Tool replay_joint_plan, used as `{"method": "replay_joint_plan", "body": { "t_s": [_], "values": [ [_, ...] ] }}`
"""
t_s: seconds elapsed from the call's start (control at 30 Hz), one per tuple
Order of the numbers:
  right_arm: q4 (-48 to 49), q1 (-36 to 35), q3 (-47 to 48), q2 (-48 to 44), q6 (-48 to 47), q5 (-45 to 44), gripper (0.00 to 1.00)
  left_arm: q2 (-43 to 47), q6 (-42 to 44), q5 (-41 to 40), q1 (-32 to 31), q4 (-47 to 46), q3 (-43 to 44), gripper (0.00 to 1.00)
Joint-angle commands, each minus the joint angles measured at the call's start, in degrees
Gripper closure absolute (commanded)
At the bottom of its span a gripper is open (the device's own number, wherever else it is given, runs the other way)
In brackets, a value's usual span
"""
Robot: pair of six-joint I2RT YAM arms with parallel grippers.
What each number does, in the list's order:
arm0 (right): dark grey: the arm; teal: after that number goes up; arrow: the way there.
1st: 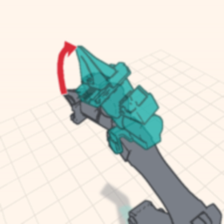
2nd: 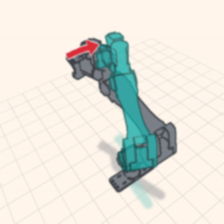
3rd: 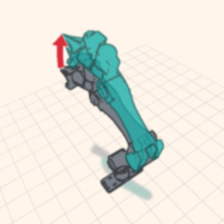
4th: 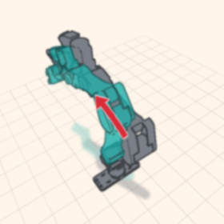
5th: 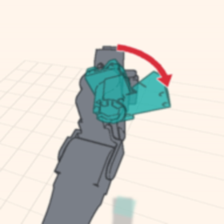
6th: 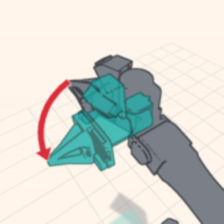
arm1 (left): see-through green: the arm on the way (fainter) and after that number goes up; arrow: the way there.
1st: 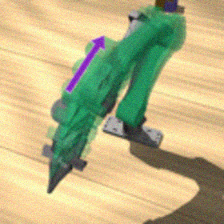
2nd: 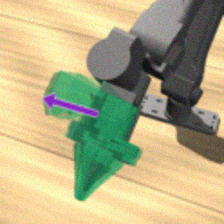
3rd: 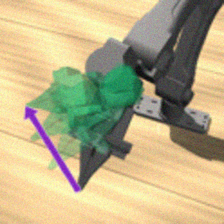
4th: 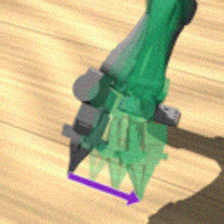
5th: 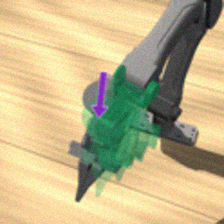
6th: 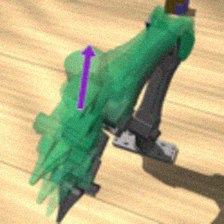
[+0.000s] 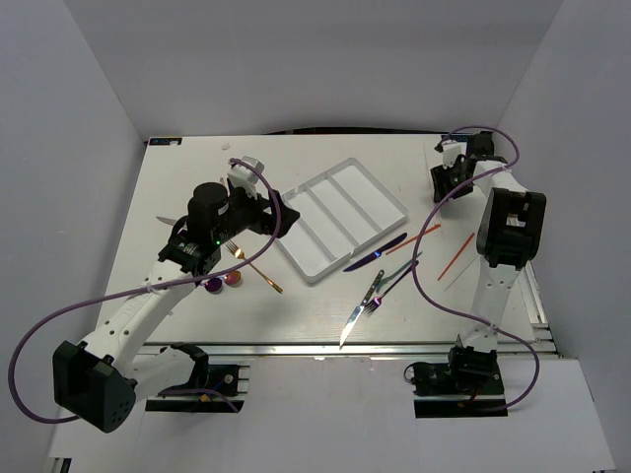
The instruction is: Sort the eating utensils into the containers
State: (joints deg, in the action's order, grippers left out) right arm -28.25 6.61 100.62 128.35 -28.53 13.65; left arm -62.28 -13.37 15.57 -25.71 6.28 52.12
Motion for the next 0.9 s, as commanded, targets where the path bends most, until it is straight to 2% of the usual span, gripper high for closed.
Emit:
{"method": "replay_joint_plan", "body": {
  "t_s": [0.0, 0.33, 0.57, 0.77, 0.87],
  "values": [
    [-1.8, -0.4, -0.9, -2.7, 1.6, 1.9, 0.42, 1.2, 0.4, -0.4, -0.1, 0.4, 1.8, 0.02],
    [-2.0, -0.4, -2.3, -3.2, 0.9, -1.3, 0.44, 1.4, 0.4, -0.3, -0.1, 0.3, 1.9, 0.02],
    [-0.9, -0.4, -4.7, -3.4, -1.1, -5.2, 0.51, 1.5, 0.3, -0.1, -0.1, 0.4, 1.8, 0.02],
    [-0.2, -0.4, -5.8, -3.5, -2.3, -7.8, 0.64, 1.6, 0.3, 0.0, -0.1, 0.4, 1.8, 0.02],
    [-0.1, -0.3, -5.7, -3.4, -2.0, -8.0, 0.74, 1.7, 0.2, 0.0, -0.1, 0.3, 1.8, 0.02]
  ]
}}
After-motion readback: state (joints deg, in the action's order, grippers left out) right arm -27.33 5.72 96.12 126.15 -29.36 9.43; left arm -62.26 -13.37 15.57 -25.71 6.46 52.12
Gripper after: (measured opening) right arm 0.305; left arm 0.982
